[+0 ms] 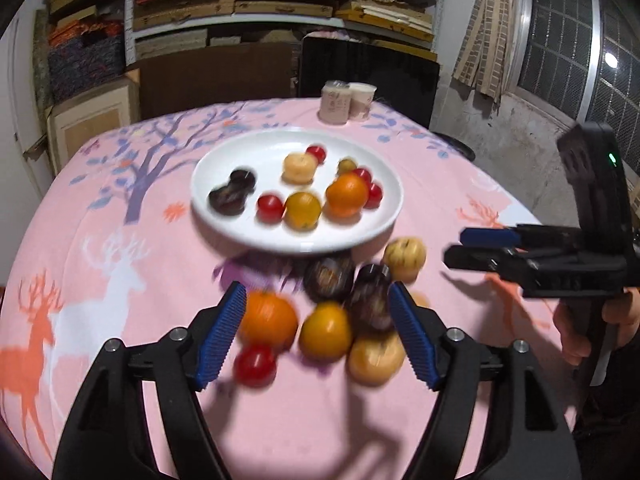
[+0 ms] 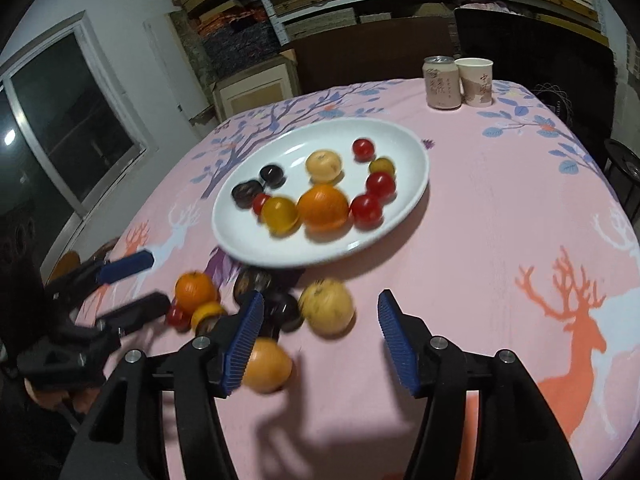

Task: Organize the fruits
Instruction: 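Release the mandarin in the plate with the left tool while the right tool drops its tomato there, then close the left tool on a pale striped fruit while the right tool grips a large yellow-orange fruit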

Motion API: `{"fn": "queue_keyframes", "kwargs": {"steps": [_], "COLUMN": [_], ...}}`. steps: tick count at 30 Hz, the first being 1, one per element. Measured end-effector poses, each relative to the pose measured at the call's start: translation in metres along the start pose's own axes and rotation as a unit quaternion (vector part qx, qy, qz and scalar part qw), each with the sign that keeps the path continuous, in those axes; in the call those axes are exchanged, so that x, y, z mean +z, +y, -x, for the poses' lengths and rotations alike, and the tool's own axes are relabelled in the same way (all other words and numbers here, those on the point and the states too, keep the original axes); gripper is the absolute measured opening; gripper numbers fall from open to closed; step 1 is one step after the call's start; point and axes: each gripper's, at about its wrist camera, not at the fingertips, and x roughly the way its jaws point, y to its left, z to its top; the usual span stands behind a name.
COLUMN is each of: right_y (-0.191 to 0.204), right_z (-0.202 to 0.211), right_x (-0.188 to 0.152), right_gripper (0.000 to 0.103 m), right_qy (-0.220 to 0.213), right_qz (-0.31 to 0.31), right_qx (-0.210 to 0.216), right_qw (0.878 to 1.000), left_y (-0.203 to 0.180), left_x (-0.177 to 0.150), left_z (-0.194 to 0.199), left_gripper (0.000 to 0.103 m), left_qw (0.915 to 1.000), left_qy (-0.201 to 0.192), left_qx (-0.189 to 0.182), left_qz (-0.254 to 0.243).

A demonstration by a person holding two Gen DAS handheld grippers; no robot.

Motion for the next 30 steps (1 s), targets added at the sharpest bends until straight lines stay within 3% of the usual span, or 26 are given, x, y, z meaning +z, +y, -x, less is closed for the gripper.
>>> {"fn": "queue_keyframes", "kwargs": {"steps": [6,12,19,21,26,30], "right_y": [0.019,0.032,0.035,0.032,0.029,0.010], "right_z": [-0.011,-0.022,-0.043,-0.046,-0.030,-0.004], "right_x": [-0.033,-0.030,-0.024,-0.027,-0.035,-0.041], "right_gripper": [0.060,0.058,0.057,0.045,0.045,0.045], "right_qy": [0.011,0.016,0.023,0.023,-0.005,-0.047], "right_qz": [0.010,0.041,0.049,0.035,0.026,-0.008], "right_qx": [-0.006,-0.026,-0.017,0.014,0.032,0.055], "right_qw": [1.000,0.999,0.998,0.999,0.999,0.997], "left_y": [0.015,0.017,0.015,0.014,0.010,-0.012], "left_x": [-0.038,-0.053,-0.056,-0.056,-0.056,-0.054], "left_z": [-0.001,-0.002,-0.009,-0.010,-0.011,-0.009], "left_gripper": [0.071,0.071,0.071,0.071,0.071,0.071], "left_qw": [0.9988,0.9986,0.9982,0.9983,0.9984,0.9991], "left_qy": [0.022,0.027,0.036,0.037,0.041,0.038], "left_qx": [-0.009,-0.012,-0.018,-0.019,-0.018,-0.016], "left_qz": [0.043,0.045,0.043,0.042,0.036,-0.002]}}
